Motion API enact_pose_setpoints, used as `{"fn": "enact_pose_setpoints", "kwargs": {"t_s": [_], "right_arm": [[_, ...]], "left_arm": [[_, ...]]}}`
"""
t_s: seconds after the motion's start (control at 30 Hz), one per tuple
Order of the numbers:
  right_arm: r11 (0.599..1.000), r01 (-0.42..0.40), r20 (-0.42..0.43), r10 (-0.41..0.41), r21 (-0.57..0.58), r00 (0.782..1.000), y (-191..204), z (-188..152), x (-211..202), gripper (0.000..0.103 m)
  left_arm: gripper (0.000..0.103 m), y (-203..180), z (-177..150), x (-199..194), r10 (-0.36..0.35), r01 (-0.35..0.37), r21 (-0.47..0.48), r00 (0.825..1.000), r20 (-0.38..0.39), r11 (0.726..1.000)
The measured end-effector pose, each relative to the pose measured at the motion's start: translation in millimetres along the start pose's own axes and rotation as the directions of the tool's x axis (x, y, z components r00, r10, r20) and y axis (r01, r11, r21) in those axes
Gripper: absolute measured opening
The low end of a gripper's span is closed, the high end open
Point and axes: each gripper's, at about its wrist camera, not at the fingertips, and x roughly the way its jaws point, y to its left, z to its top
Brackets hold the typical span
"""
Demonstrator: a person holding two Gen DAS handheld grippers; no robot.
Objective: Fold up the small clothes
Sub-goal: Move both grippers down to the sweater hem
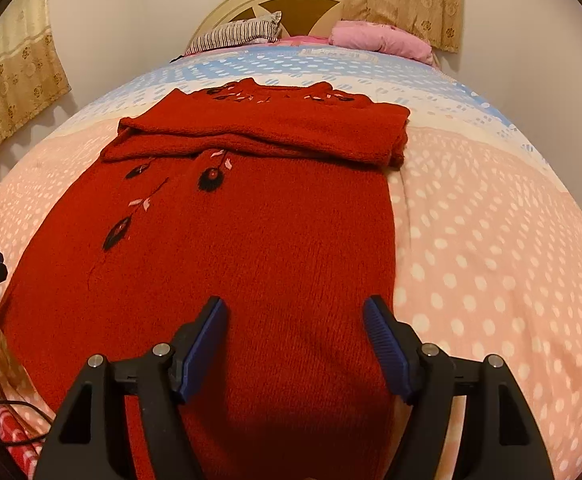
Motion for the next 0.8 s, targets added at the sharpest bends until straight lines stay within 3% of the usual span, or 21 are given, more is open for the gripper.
{"fn": "enact_pose_setpoints", "kwargs": {"t_s": [0.17, 0.33, 0.6, 0.73, 0.8], "right_arm": [[1.0, 0.001, 0.015, -0.001, 0.002, 1.0, 2.6, -13.5, -10.7, 0.075], [1.0, -0.006, 0.033, 0.006, -0.009, 0.999, 2.4, -21.9, -16.8, 0.075], [1.0, 0.002, 0.046, -0.001, -0.008, 0.999, 3.8, -24.8, -17.8, 0.076], [1.0, -0.011, 0.037, 0.011, -0.01, 0.999, 2.4, -26.6, -20.7, 0.076], [1.0, -0.02, 0.034, 0.02, -0.009, 0.999, 0.6, -27.2, -23.5, 0.076]], "left_arm": [[0.074, -10.2, -7.3, -6.5, -0.082, 0.082, -0.003, 0.996, -0.024, 0.997], [0.058, -8.3, -14.8, -2.9, -0.168, 0.163, -0.067, 0.983, -0.078, 0.984], [0.049, 2.2, -15.6, -1.1, -0.198, 0.183, -0.136, 0.974, -0.108, 0.974], [0.048, 7.0, -14.2, 1.1, -0.282, 0.255, -0.186, 0.95, -0.134, 0.949], [0.048, 13.0, -14.4, 2.9, -0.336, 0.297, -0.248, 0.933, -0.131, 0.922]]}}
